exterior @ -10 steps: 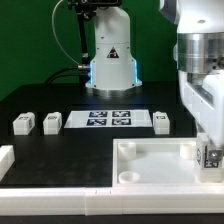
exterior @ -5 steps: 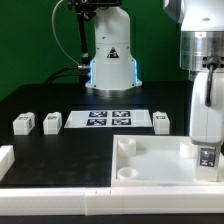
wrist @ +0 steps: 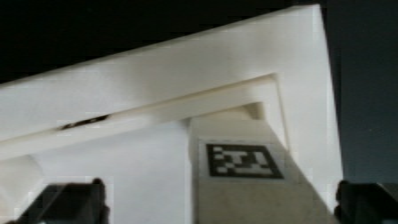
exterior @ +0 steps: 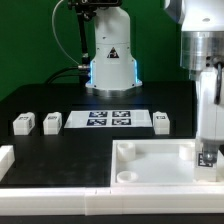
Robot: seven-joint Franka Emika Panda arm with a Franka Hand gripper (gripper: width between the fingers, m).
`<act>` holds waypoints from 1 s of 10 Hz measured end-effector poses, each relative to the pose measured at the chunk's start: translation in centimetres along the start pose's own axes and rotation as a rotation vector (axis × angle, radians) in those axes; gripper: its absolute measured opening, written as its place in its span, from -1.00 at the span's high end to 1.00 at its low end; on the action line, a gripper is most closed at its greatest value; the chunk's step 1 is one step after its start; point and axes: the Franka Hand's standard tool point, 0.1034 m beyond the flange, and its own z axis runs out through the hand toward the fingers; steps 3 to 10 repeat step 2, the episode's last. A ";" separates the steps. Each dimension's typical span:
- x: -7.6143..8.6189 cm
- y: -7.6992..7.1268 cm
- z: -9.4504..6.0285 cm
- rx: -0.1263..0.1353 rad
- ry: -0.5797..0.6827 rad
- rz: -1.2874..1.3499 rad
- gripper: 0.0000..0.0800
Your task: Assemble one leg
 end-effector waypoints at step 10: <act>-1.5 0.3 -2.7 0.024 -0.033 -0.013 -0.62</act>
Offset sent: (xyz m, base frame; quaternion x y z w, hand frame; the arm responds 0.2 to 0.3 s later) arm 0.0000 0.0000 0.0000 0.0000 0.0000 0.0000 1.0000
